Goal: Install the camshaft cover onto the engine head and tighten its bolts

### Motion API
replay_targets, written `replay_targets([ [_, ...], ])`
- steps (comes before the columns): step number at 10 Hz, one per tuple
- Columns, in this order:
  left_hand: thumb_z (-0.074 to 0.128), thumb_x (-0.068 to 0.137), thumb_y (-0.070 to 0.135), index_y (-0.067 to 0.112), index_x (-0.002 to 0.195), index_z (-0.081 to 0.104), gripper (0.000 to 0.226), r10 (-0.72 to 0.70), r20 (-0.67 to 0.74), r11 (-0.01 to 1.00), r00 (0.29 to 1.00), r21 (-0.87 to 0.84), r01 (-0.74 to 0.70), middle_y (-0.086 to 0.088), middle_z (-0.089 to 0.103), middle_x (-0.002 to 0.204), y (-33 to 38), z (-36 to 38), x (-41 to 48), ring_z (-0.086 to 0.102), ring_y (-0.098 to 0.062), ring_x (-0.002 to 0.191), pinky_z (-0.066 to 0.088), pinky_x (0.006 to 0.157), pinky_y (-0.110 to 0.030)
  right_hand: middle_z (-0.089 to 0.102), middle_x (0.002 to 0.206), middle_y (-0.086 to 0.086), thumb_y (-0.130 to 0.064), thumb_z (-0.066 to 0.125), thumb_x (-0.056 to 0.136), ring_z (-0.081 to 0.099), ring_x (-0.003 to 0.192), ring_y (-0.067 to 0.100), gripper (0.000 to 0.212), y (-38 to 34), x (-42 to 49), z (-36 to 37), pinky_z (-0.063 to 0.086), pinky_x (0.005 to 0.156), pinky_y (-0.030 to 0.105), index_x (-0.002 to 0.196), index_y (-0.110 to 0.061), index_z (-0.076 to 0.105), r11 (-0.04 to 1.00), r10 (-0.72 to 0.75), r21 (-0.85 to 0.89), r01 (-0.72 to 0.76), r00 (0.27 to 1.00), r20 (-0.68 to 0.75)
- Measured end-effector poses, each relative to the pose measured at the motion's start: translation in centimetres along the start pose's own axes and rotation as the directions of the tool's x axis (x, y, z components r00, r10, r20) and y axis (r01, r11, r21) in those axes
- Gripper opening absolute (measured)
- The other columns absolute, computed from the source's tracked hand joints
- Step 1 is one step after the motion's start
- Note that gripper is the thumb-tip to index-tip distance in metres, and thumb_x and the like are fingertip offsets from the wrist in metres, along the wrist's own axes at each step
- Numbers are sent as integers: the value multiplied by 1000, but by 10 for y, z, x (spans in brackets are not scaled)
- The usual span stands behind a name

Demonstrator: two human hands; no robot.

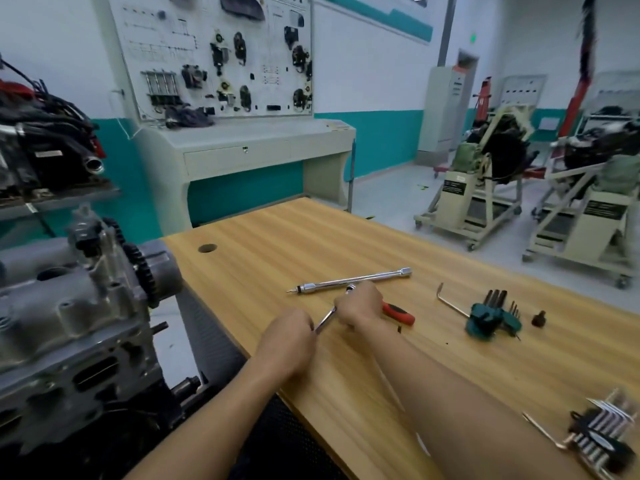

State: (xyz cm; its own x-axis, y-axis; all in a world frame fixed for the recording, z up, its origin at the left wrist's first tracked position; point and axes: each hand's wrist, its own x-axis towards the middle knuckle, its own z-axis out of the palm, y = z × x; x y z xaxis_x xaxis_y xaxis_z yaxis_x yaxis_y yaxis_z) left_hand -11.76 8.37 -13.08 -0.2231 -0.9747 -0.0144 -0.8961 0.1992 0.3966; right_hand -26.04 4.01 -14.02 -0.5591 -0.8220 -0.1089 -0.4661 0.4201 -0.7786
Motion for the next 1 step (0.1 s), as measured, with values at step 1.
replay_targets([
  [1,56,93,25,15,96,75,21,35,16,999,999,-36,-34,-5,71,91,12,0,-7,67,-23,87,57,81,-39,59,89,3,-19,61,84,63,86,27,8,-15,-11,-17,42,60,28,84,-14,55,947,-147,-279,156,988,54],
])
